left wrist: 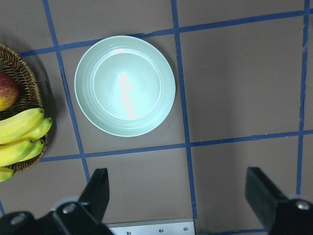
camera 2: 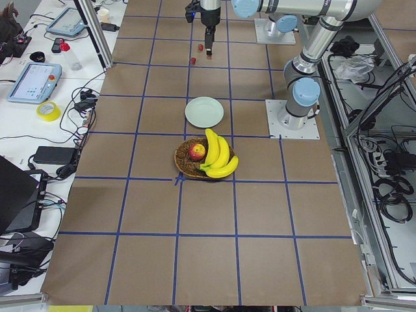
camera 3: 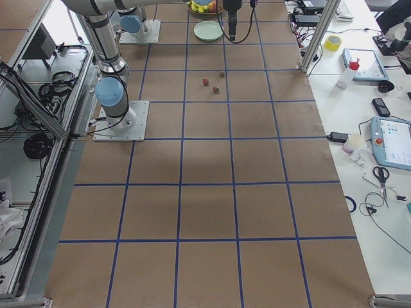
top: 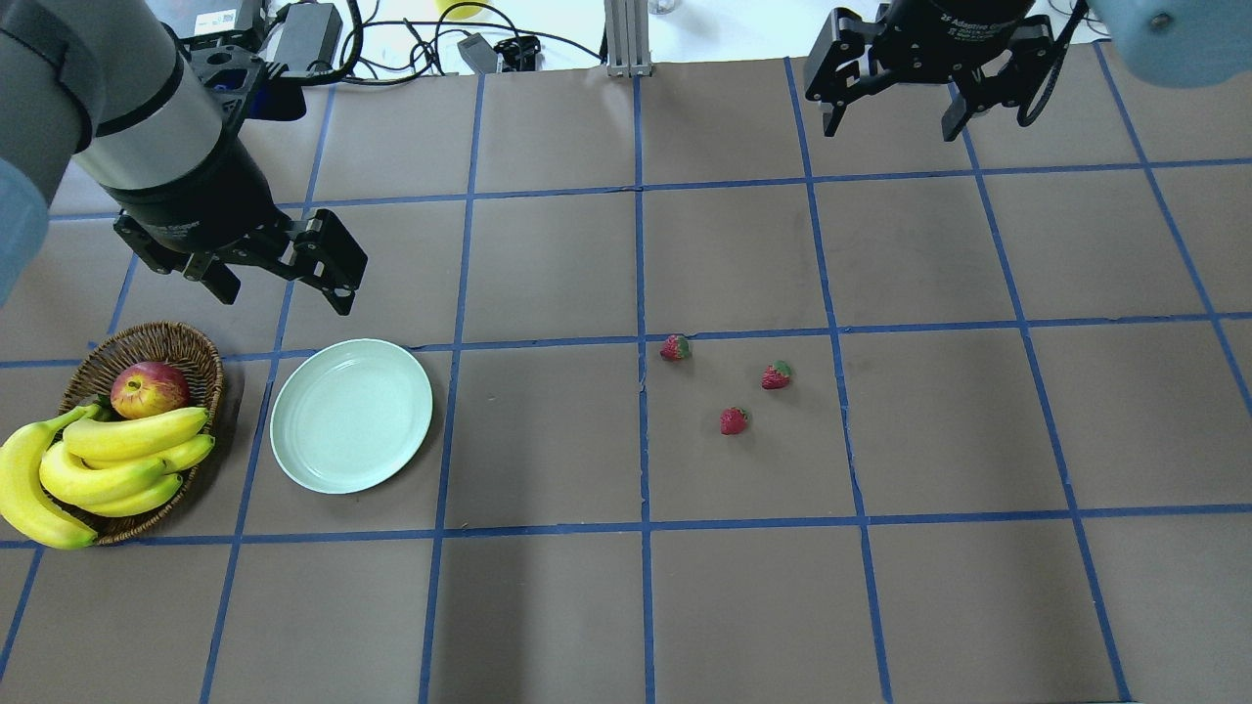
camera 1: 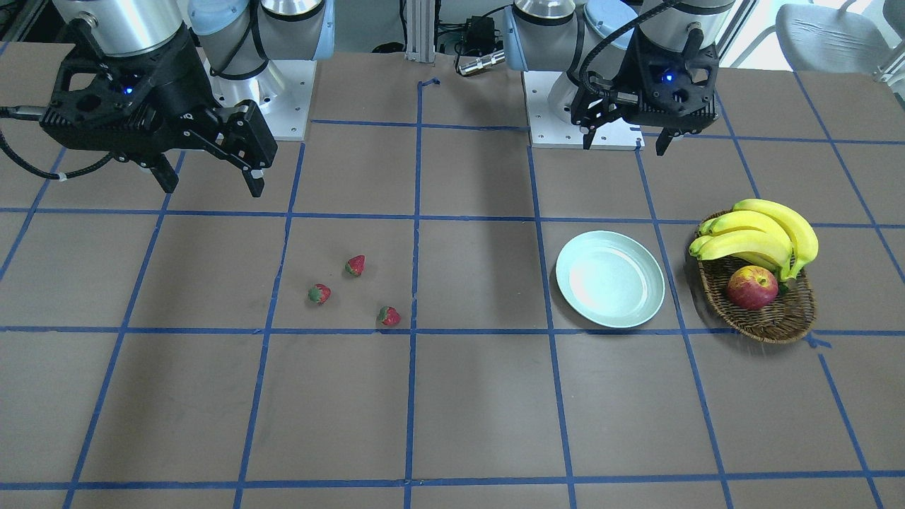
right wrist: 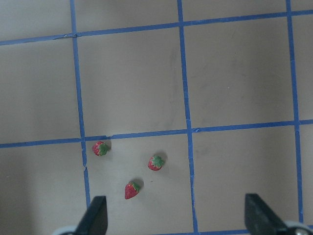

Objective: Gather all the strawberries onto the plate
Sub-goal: 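Move the right gripper out over the three red strawberries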

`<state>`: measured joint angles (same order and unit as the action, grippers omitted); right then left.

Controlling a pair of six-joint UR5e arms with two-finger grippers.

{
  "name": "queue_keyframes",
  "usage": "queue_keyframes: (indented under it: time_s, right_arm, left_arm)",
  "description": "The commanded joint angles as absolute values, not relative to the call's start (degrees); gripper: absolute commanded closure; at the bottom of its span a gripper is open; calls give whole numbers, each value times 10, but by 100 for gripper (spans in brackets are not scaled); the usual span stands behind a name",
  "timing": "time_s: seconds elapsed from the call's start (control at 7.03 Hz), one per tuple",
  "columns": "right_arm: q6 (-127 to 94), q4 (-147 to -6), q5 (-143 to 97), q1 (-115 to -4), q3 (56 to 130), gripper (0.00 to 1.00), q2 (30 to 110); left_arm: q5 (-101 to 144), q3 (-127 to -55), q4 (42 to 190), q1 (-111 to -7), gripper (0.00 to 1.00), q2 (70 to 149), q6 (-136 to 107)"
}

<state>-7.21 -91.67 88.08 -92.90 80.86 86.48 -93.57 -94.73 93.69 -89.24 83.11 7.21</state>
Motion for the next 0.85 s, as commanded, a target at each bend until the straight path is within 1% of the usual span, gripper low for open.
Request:
queue_keyframes:
  time_s: [0.0, 0.71]
  right_arm:
    - [-72, -916, 881, -930, 809, 0, 867]
    - [-73, -910, 883, -930, 810, 0, 867]
  left_arm:
    - [-928, -948, 935, -892, 0, 831, 72]
    - [-933, -947, 925, -886, 0, 831, 81]
